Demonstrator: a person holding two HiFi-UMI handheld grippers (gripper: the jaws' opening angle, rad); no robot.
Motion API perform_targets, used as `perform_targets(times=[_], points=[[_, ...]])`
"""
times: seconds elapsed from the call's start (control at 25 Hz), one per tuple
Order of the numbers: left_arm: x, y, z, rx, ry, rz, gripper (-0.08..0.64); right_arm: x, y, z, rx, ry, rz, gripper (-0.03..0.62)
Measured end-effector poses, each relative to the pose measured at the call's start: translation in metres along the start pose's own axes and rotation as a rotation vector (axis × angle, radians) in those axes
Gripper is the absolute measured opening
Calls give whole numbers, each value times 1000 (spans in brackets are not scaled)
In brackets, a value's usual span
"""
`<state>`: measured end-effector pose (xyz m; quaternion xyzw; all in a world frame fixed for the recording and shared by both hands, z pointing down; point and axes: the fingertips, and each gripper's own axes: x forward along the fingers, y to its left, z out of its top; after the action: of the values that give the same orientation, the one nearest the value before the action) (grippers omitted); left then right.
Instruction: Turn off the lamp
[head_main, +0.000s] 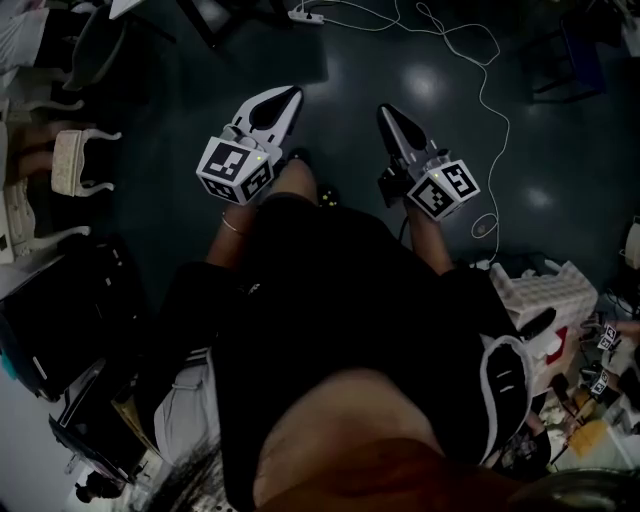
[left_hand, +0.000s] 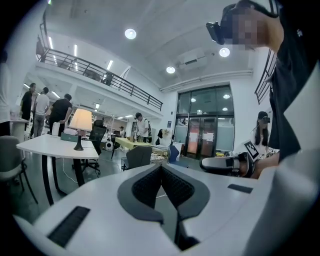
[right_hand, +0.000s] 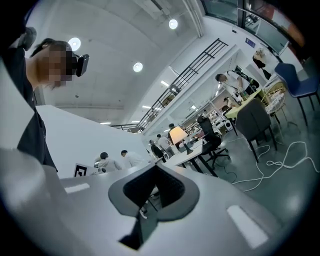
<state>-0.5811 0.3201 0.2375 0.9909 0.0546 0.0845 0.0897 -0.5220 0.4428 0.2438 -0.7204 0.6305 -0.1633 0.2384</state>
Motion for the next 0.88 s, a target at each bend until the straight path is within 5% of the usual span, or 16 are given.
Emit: perform_targets(times=[0.56,0.88], points=[[47,44,7,-36,-5,-26,6,37,-39,25,15,-53,-35,2],[114,86,15,-58,13,-103,6,70,-92,44,16,-80,-128,2]])
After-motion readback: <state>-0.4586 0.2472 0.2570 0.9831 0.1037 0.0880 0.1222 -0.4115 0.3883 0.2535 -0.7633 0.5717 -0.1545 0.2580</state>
